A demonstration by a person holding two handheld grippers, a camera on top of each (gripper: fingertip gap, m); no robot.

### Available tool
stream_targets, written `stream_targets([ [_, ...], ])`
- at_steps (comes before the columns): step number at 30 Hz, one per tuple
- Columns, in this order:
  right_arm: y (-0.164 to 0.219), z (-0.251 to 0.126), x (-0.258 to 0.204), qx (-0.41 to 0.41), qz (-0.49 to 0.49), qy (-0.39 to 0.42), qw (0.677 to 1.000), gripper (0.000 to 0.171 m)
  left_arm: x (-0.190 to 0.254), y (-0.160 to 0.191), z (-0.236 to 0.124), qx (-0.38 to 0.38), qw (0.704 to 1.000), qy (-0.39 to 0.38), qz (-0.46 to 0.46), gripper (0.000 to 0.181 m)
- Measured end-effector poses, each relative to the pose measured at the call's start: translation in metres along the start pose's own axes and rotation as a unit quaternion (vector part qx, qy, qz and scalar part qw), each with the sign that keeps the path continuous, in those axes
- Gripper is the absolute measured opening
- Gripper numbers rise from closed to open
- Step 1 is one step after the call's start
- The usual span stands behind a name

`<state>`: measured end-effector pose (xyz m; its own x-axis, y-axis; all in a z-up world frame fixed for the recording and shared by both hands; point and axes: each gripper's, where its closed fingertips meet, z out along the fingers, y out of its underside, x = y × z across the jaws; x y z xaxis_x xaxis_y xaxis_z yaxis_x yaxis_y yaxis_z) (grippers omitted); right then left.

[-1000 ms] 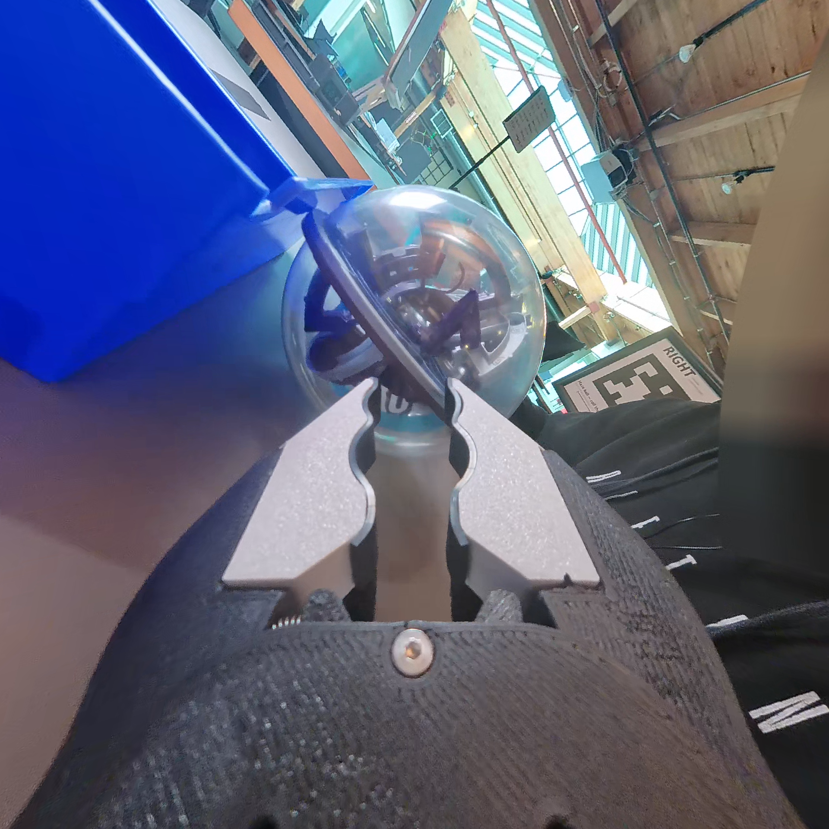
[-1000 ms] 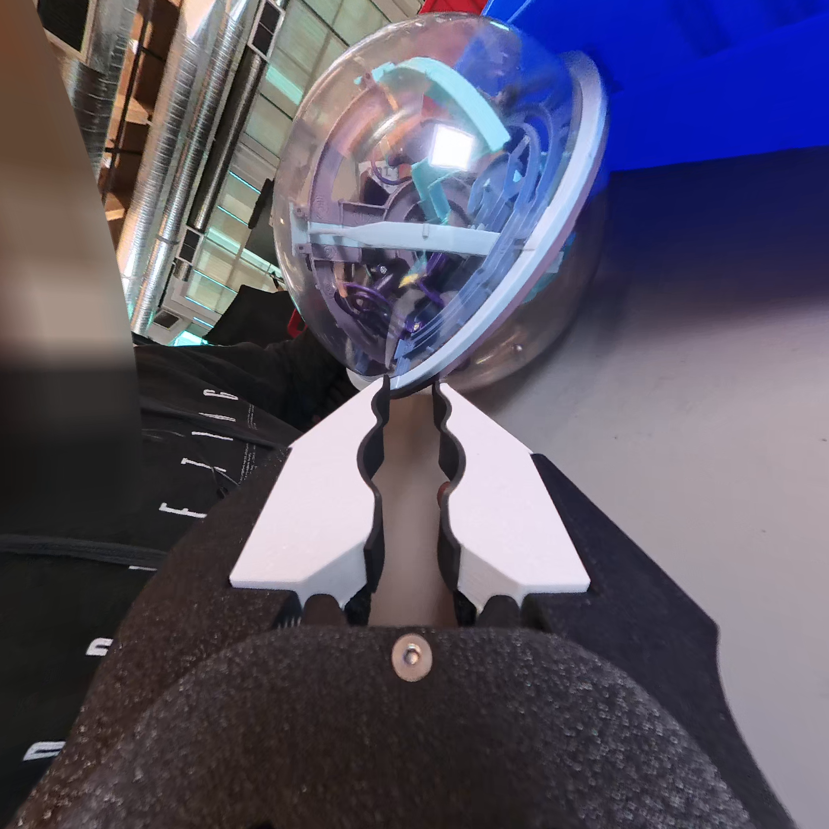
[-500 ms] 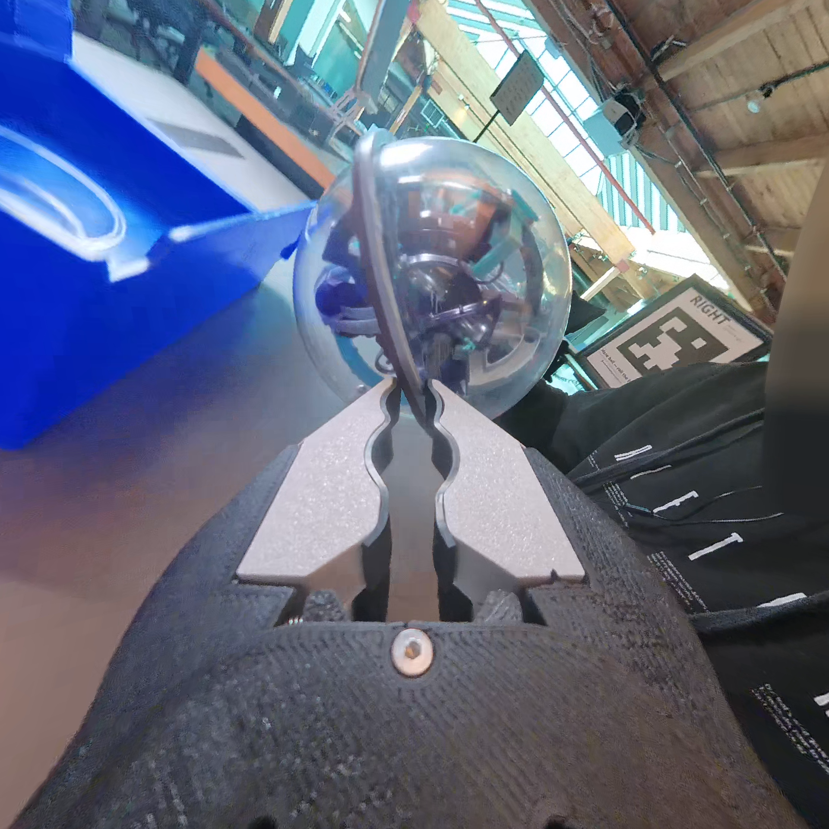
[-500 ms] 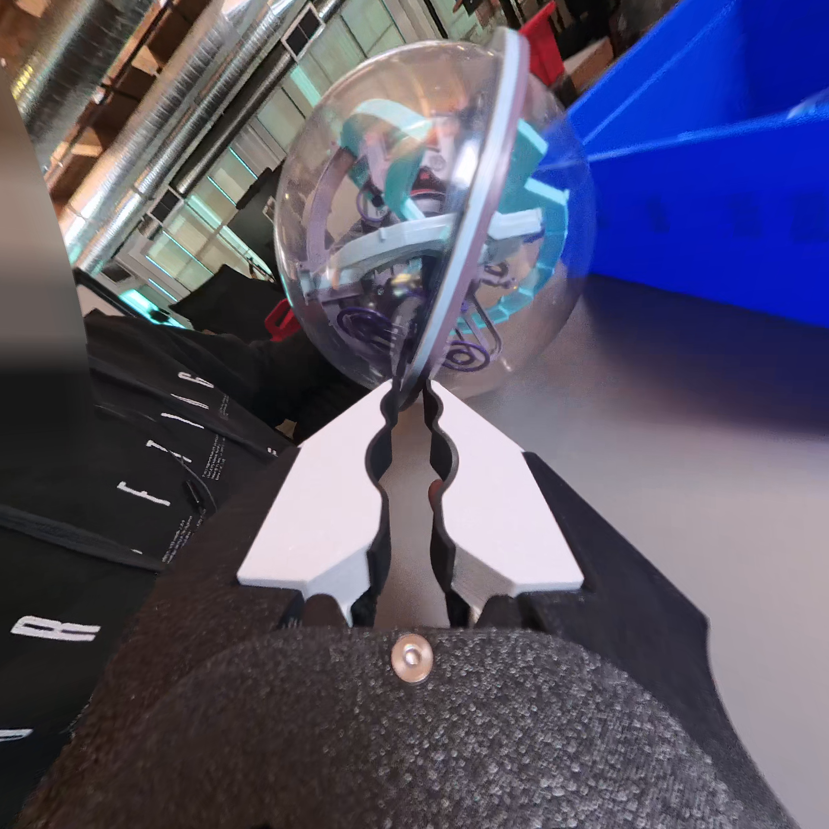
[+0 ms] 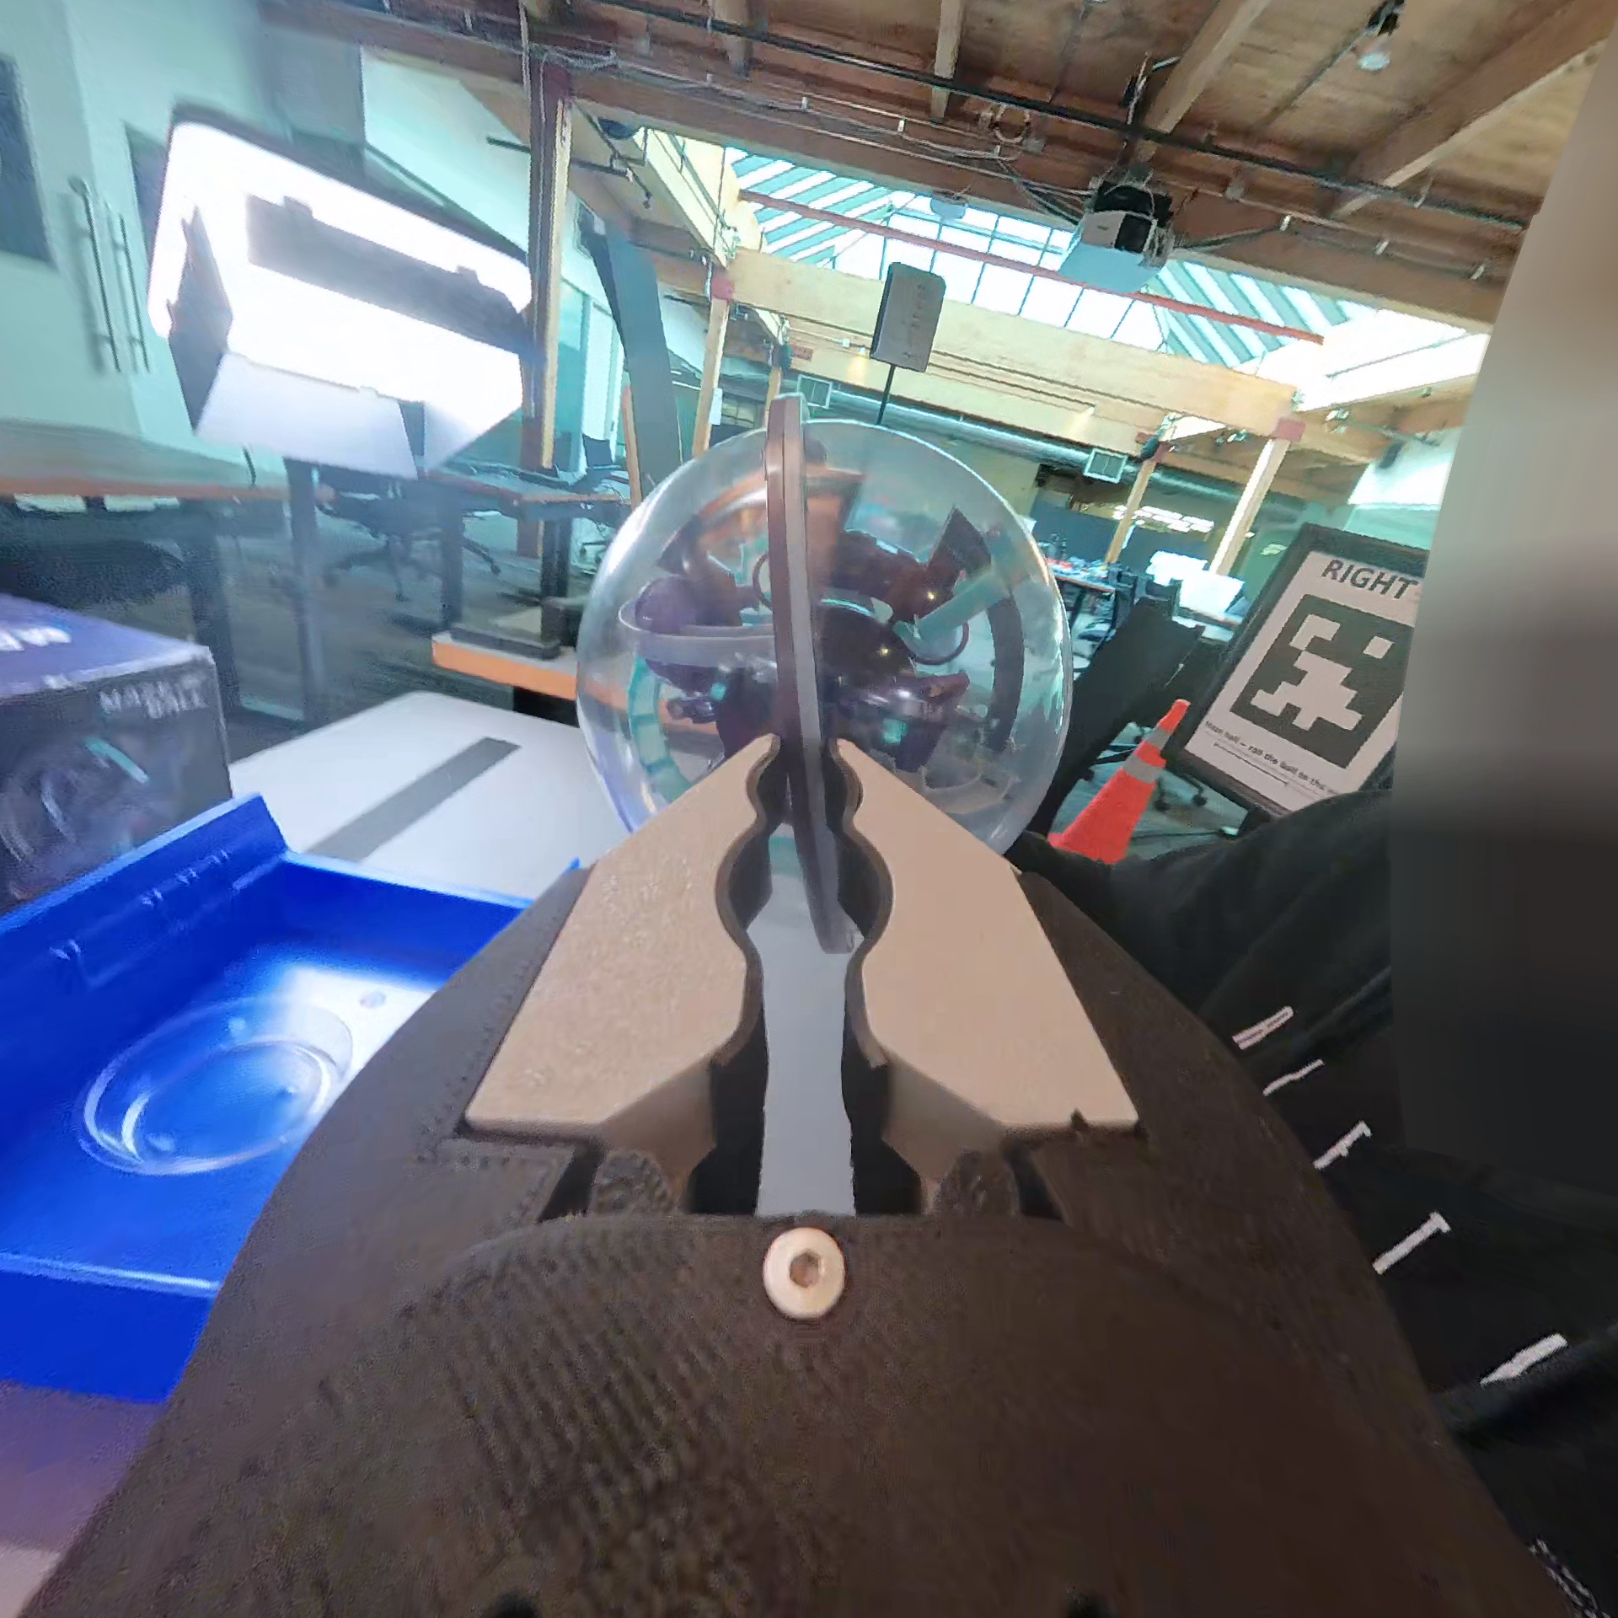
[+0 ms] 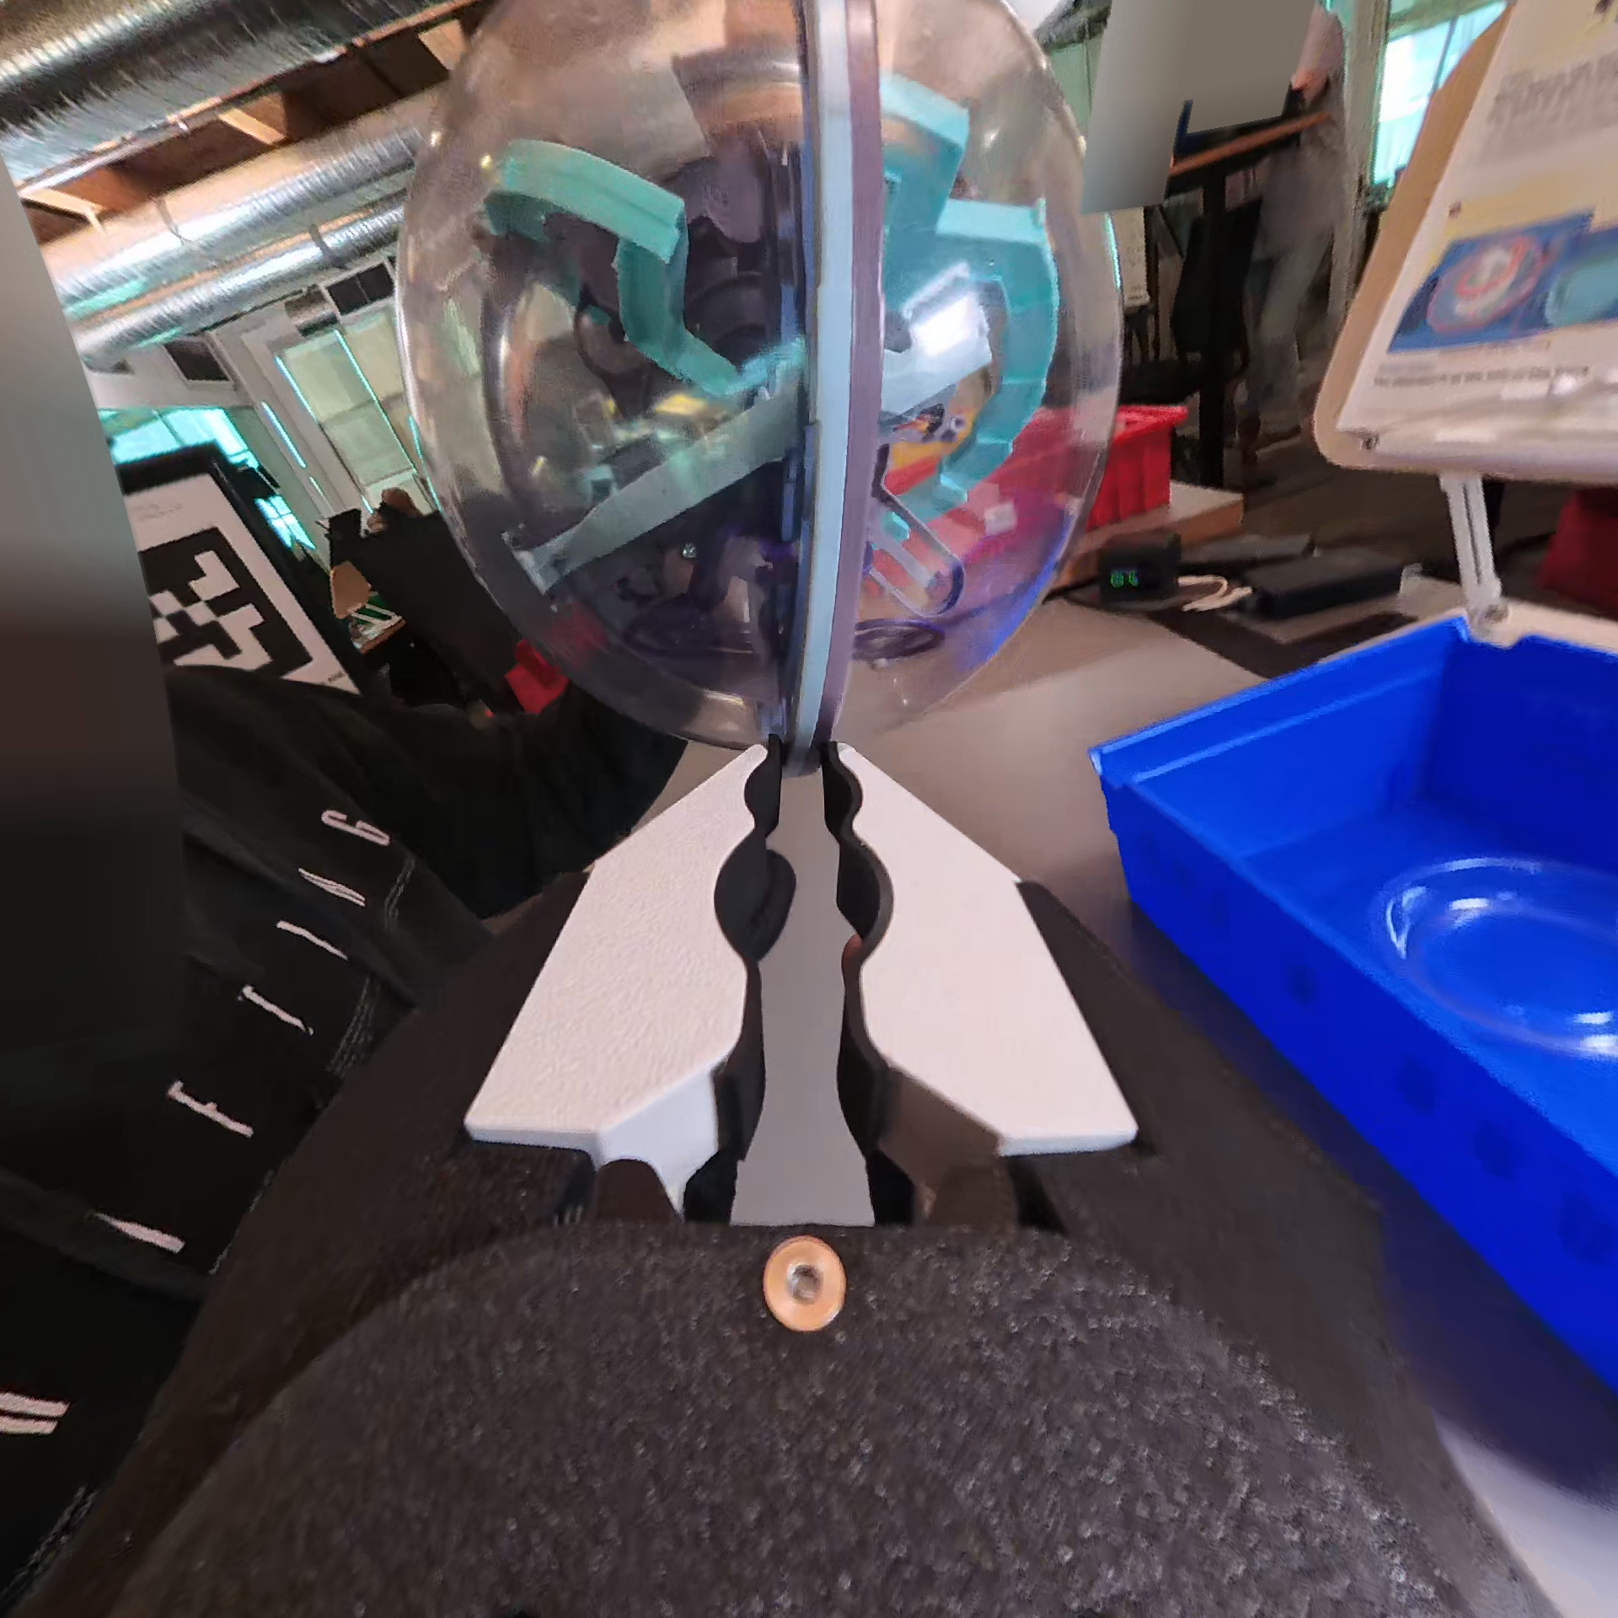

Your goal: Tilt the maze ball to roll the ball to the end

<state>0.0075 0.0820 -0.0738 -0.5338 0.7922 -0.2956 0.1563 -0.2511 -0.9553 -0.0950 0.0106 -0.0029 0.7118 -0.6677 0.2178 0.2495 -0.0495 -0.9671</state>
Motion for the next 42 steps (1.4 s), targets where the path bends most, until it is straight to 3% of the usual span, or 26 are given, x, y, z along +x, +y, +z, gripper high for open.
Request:
stream_targets([
  [6,-0.038,0.012,-0.024,0.028,-0.044,-0.022,0.998,0.007,0.039,-0.057,0.003,-0.003,0.998,-0.015,0.068,0.007],
  [13,-0.068,0.014,-0.048,0.038,-0.1,-0.03,0.994,0.007,0.087,-0.09,0.008,0.003,0.99,-0.007,0.143,0.007],
  [26,-0.114,0.015,-0.073,0.013,-0.197,0.005,0.98,0.007,0.133,-0.121,0.006,0.055,0.976,0.024,0.208,0.007],
  [42,-0.15,0.011,-0.092,0.002,-0.238,0.009,0.971,0.007,0.138,-0.14,-0.003,0.128,0.971,0.035,0.2,0.008],
])
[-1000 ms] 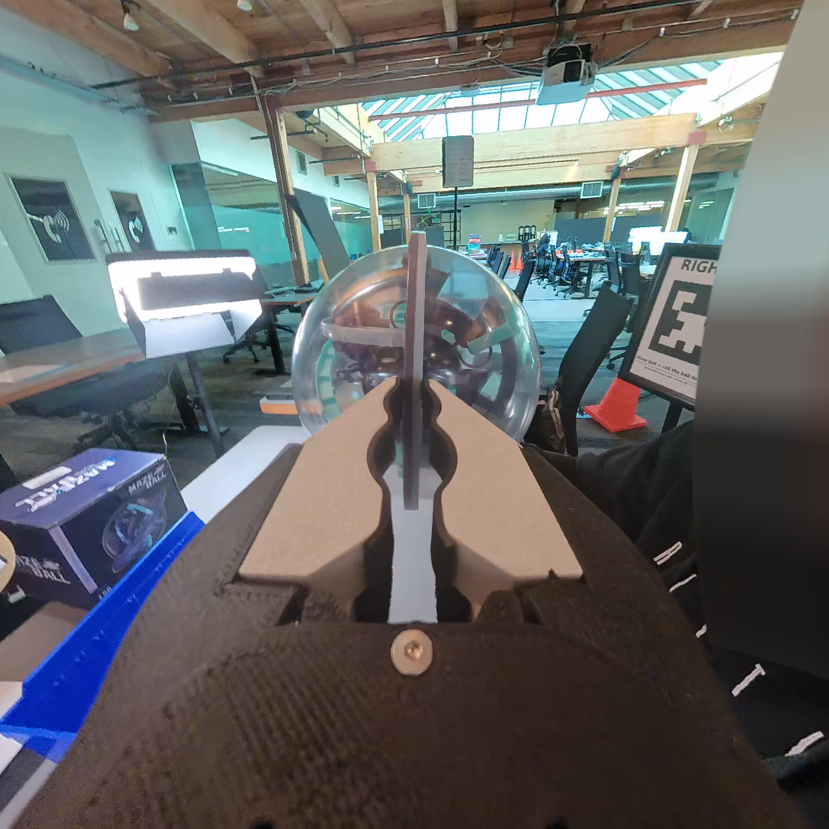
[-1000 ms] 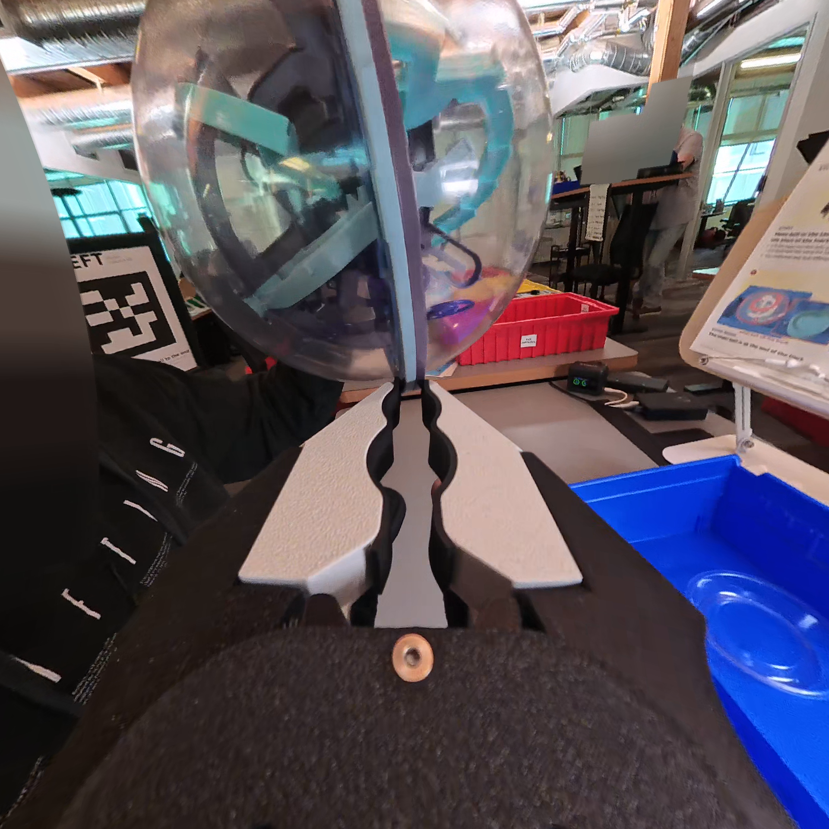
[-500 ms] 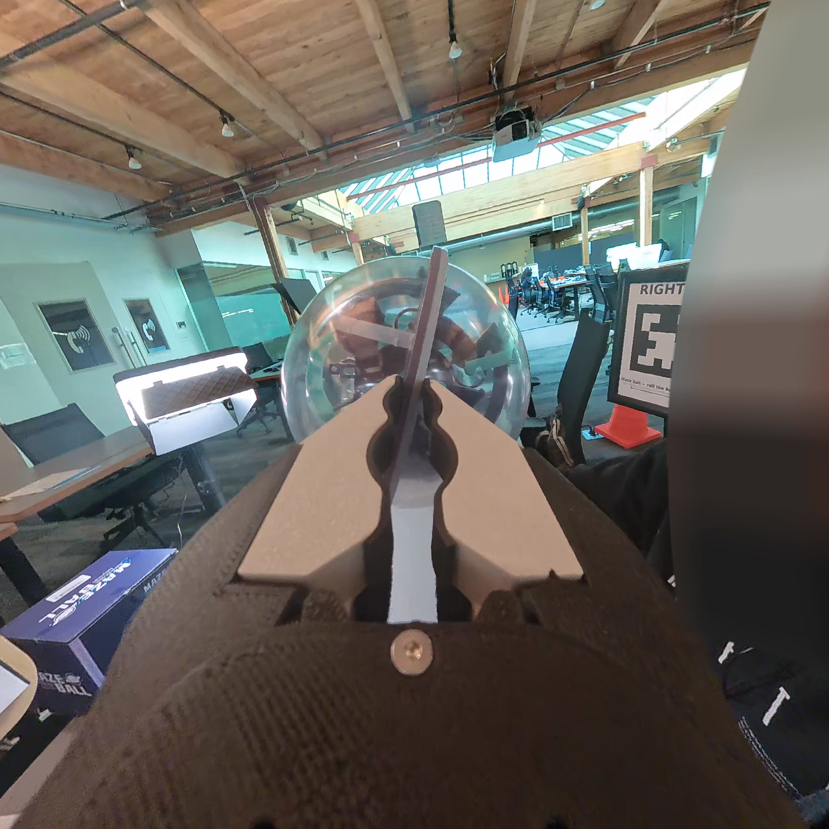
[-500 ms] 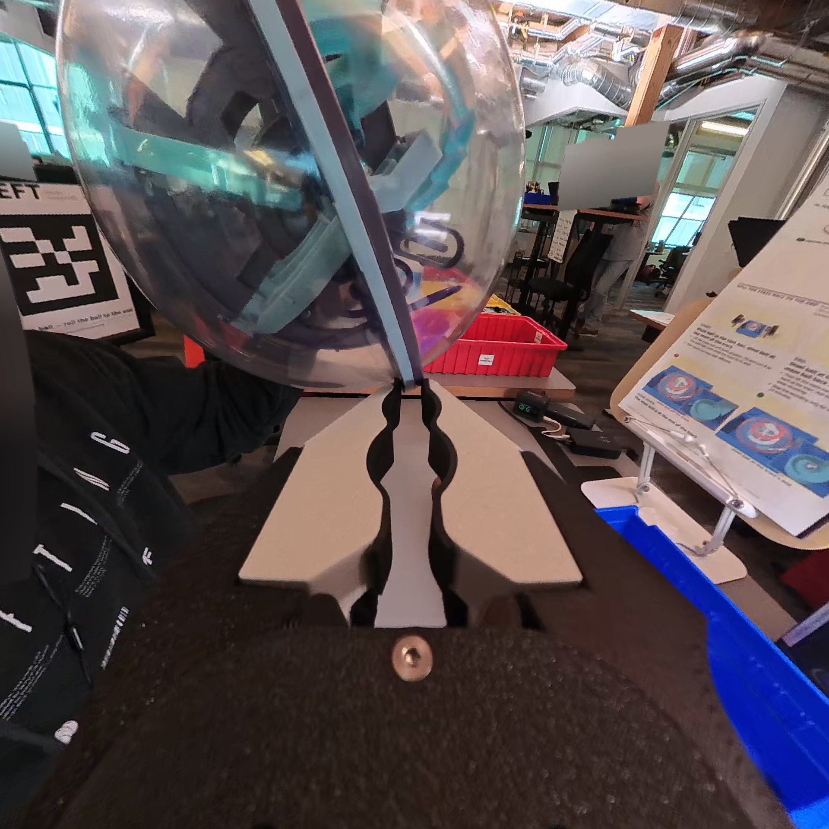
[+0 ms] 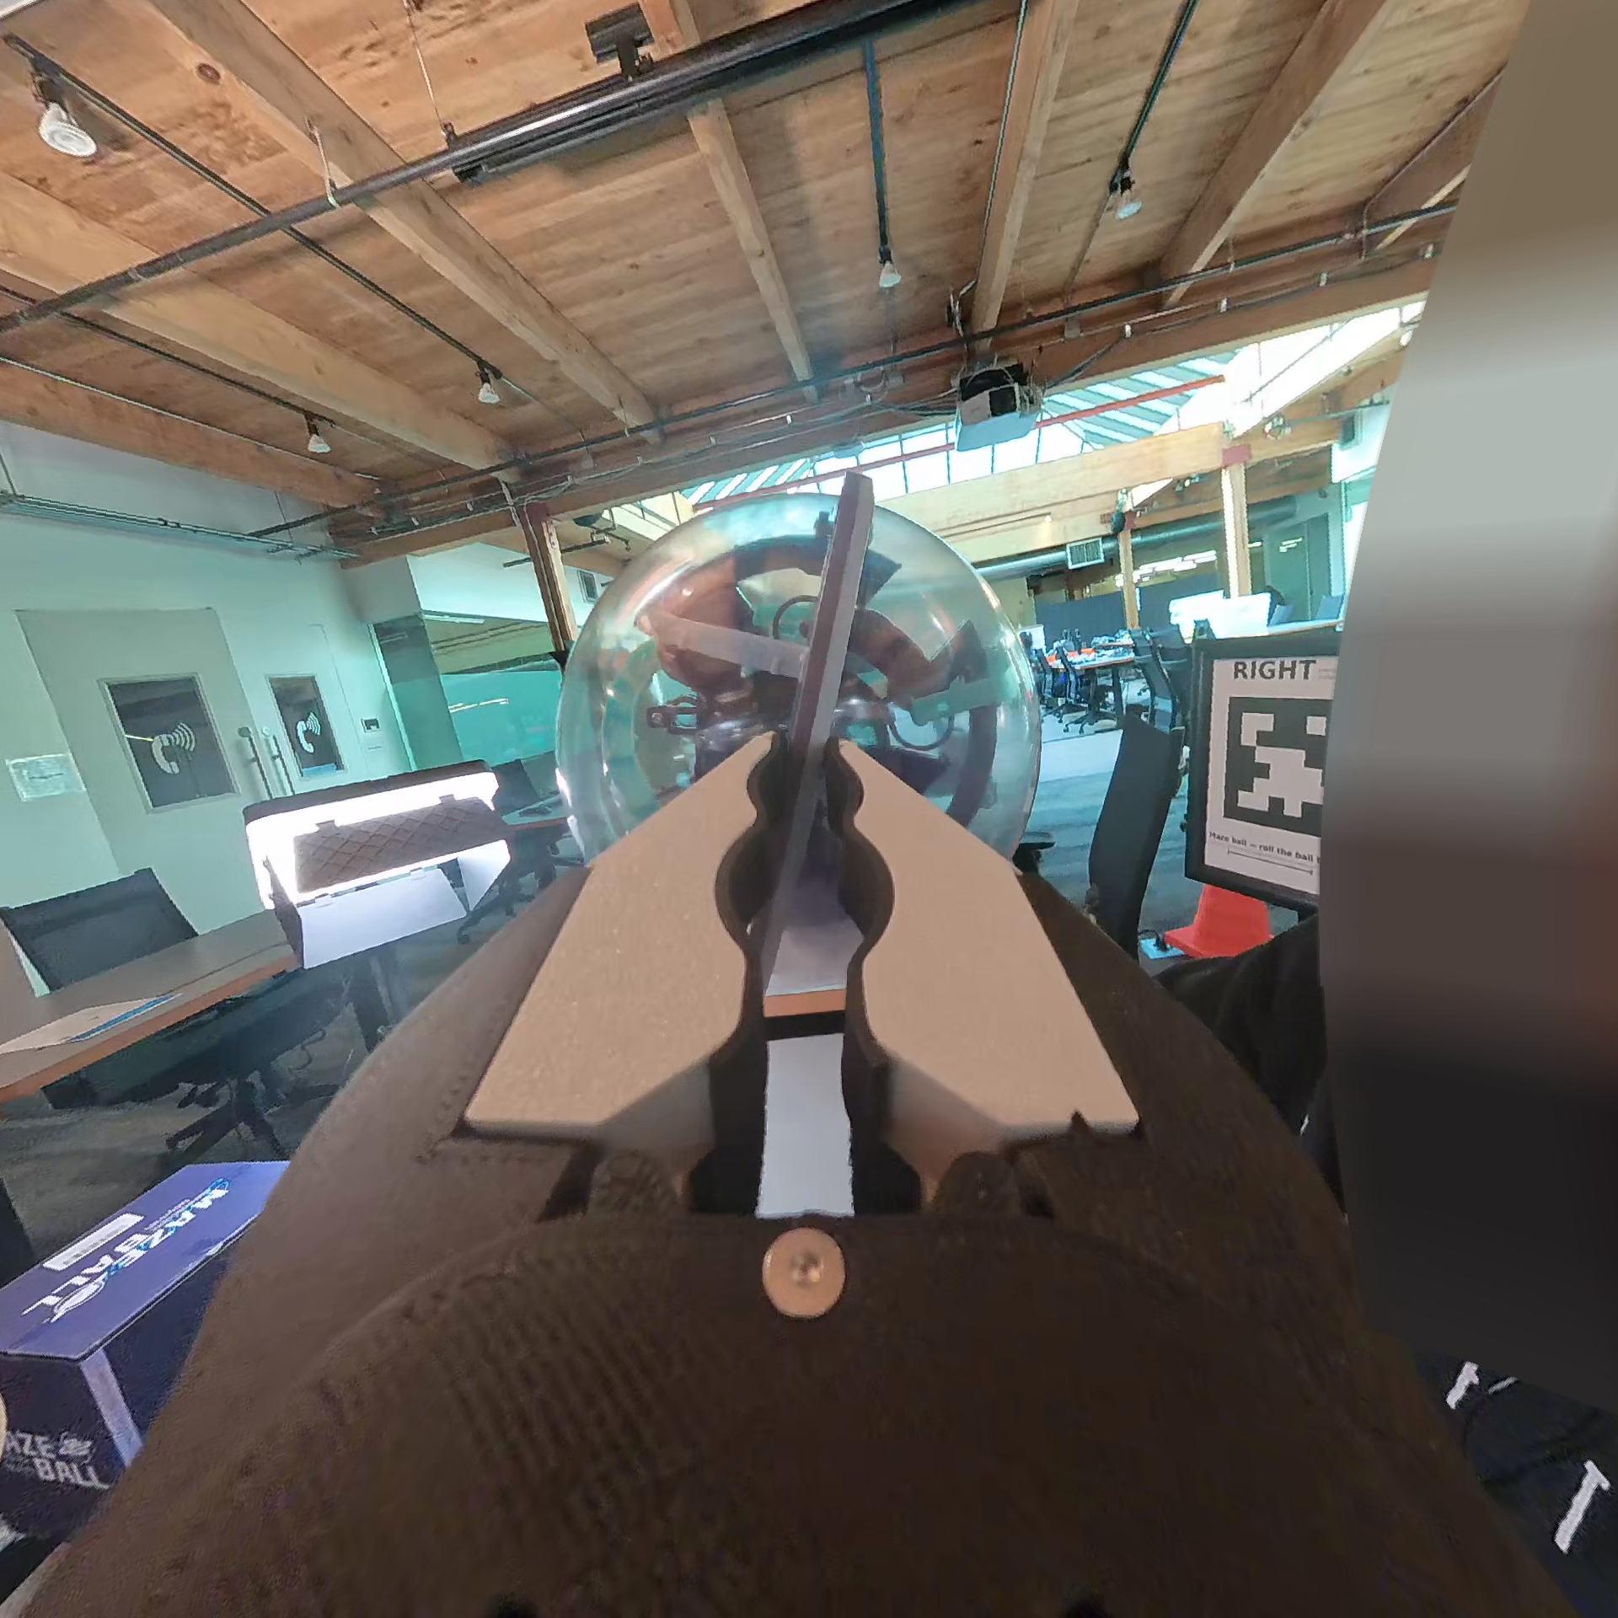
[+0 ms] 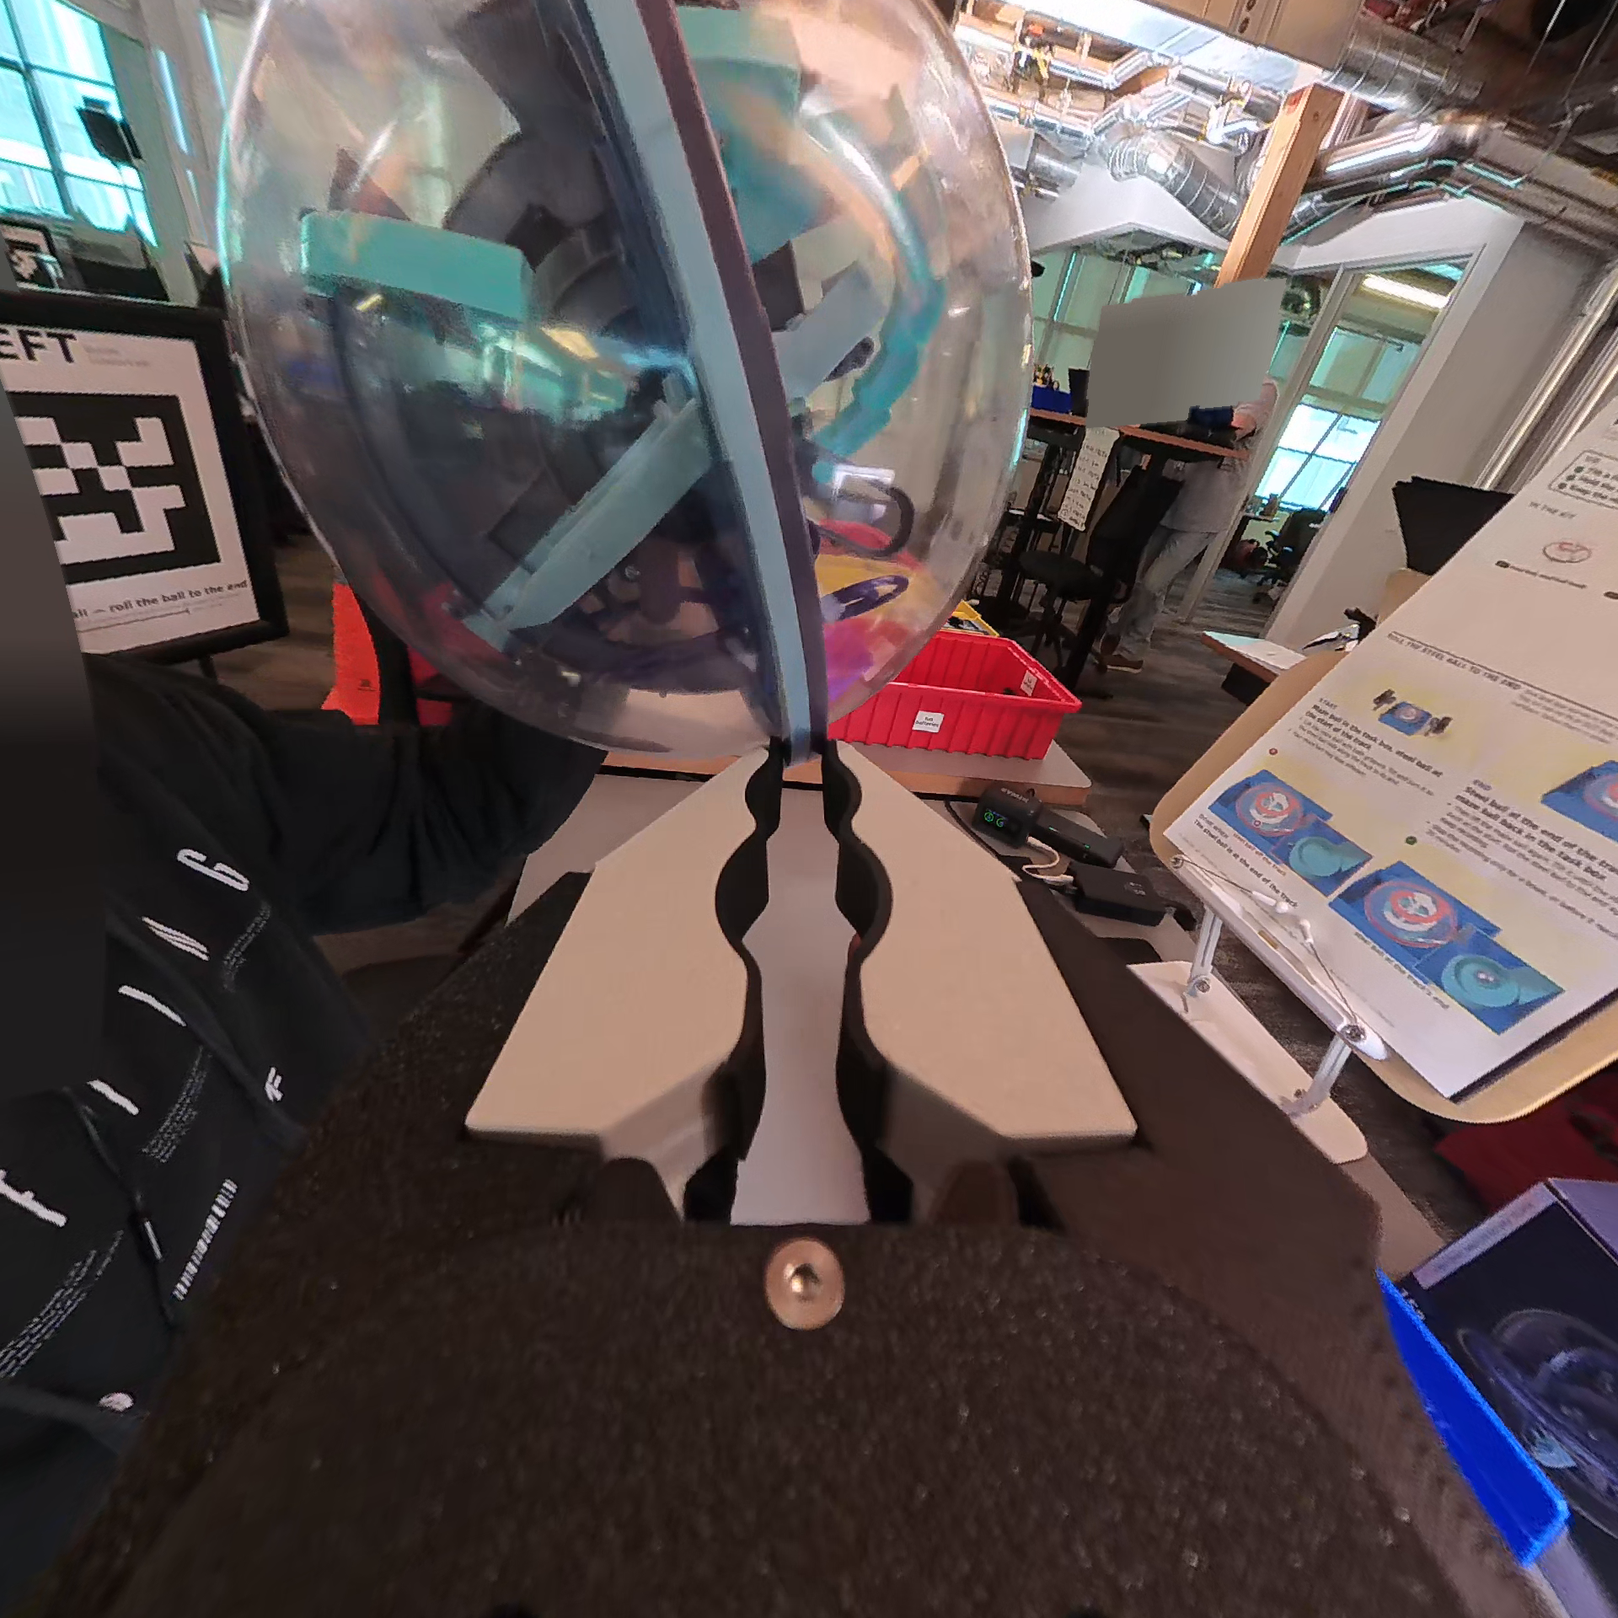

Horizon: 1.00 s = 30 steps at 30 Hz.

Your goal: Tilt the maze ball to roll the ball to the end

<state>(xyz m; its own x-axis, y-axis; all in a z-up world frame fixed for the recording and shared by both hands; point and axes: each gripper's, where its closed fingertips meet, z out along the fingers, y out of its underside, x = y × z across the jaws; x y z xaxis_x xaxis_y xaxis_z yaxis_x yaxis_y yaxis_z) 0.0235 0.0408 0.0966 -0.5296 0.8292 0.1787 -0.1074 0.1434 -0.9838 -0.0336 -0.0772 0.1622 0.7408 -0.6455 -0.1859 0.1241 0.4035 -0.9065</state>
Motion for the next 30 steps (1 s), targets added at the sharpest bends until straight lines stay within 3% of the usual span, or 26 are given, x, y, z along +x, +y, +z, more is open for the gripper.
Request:
stream_targets([
  [30,0.034,0.003,0.016,-0.022,0.063,0.004,0.998,0.007,-0.048,0.042,-0.022,0.032,0.99,-0.061,-0.121,0.006],
])
